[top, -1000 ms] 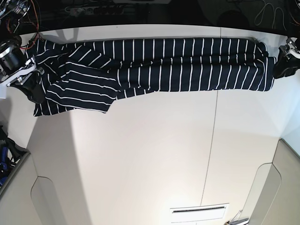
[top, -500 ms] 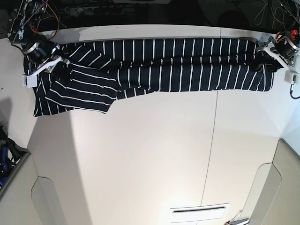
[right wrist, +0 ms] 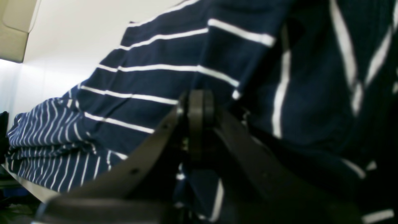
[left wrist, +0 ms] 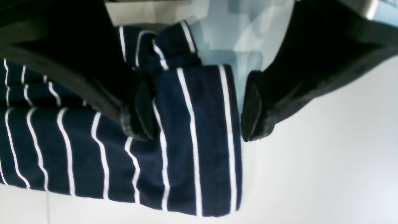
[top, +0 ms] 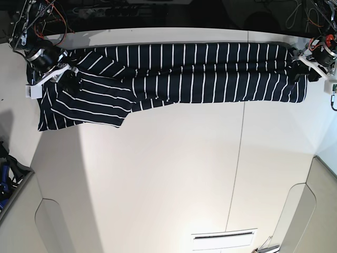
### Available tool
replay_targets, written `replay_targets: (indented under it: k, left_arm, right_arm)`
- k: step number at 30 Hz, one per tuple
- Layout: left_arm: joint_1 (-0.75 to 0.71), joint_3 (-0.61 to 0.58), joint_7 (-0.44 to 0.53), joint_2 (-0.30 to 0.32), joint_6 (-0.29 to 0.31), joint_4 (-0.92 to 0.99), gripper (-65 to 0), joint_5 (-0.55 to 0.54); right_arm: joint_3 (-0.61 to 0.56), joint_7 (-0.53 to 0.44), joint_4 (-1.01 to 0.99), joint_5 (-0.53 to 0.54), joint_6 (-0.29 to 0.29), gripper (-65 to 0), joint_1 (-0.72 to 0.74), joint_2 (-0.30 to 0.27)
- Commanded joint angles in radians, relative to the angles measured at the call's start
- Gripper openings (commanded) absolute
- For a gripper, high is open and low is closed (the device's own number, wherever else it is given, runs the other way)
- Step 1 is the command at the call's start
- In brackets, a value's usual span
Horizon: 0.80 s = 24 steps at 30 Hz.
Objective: Fold the T-shirt properly
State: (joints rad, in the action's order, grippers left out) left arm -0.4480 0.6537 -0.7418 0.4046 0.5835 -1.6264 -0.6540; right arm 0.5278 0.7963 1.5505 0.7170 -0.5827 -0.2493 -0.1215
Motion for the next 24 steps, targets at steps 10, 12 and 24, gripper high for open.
replay_targets:
  k: [10,12,24]
  left_arm:
    - [0.002,0.007,0.084,0.02,-0.012,0.099,-19.4,0.045]
    - [0.002,0.007,0.088,0.019,-0.011,0.103,-19.4,0.045]
    - [0.001,0.006,0.003,0.019,0.06,0.104,-19.5,-0.121]
  right_arm:
    - [0.002,-0.015,0.013,0.02,-0.008,-65.0,0.008,-0.011]
    - [0.002,-0.014,0.013,0.02,-0.008,-65.0,0.008,-0.011]
    - [0.002,-0.014,0.013,0.027,-0.008,-65.0,0.008,-0.011]
